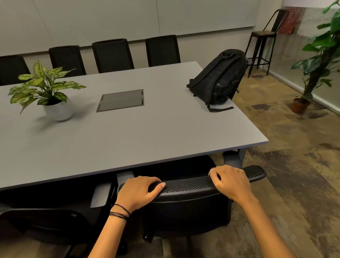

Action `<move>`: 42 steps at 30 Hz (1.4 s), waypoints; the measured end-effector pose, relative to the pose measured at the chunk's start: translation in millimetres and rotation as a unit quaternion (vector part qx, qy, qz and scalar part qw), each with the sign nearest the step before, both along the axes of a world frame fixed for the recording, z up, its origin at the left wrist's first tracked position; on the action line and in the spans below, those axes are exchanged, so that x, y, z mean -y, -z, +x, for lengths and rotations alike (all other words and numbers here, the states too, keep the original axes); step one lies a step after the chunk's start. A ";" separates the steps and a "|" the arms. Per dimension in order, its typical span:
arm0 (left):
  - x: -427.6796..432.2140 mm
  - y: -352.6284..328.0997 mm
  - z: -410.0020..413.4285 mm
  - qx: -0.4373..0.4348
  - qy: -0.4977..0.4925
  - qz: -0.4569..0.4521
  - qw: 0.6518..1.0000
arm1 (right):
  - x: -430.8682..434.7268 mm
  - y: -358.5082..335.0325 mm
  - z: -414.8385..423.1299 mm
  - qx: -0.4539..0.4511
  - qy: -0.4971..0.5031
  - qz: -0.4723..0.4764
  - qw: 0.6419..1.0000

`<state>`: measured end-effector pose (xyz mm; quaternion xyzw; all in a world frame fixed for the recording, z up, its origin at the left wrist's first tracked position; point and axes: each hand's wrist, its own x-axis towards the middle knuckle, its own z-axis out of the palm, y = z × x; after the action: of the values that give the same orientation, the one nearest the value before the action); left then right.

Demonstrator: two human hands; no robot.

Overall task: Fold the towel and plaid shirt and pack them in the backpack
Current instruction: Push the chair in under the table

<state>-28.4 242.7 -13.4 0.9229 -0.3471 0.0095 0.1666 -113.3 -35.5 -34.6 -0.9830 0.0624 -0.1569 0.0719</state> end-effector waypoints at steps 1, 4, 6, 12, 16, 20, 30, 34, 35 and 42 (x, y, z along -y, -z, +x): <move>0.3 1.1 2.7 0.001 -0.003 0.001 1.000 | 0.0 0.4 2.4 -0.004 -0.001 0.002 1.000; 1.8 2.9 12.3 0.004 -0.013 -0.001 1.000 | 1.1 -1.2 13.6 -0.005 -0.005 0.008 1.000; 4.5 2.4 18.7 0.000 -0.014 -0.006 1.000 | 3.4 -2.1 22.1 -0.007 -0.004 0.013 1.000; 14.6 1.3 37.3 0.006 -0.016 -0.022 1.000 | 15.1 -2.1 47.9 -0.023 -0.002 0.015 1.000; 17.7 -0.2 51.7 0.004 -0.022 -0.027 0.999 | 17.8 -3.5 63.3 -0.035 0.001 0.024 0.999; 18.6 0.0 69.7 0.007 -0.028 -0.027 0.999 | 16.9 -7.7 78.4 -0.044 -0.002 0.044 0.998; 32.7 0.3 99.3 0.013 -0.016 0.022 1.000 | 34.3 -1.4 113.7 -0.049 0.005 0.066 0.997; 38.1 -0.6 107.9 0.016 -0.018 0.026 0.999 | 40.1 -1.6 121.8 -0.047 0.007 0.072 0.996; 38.5 -0.7 110.0 0.016 -0.016 0.024 0.999 | 40.8 -2.1 123.2 -0.047 0.007 0.073 0.996; 40.8 -1.5 118.1 0.026 -0.003 0.020 0.999 | 43.4 -3.2 127.4 -0.049 0.006 0.084 0.995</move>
<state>89.6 202.0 -11.8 0.9265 -0.3489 0.0272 0.1385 14.2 -78.9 -31.4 -0.9796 0.0847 -0.1037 0.1499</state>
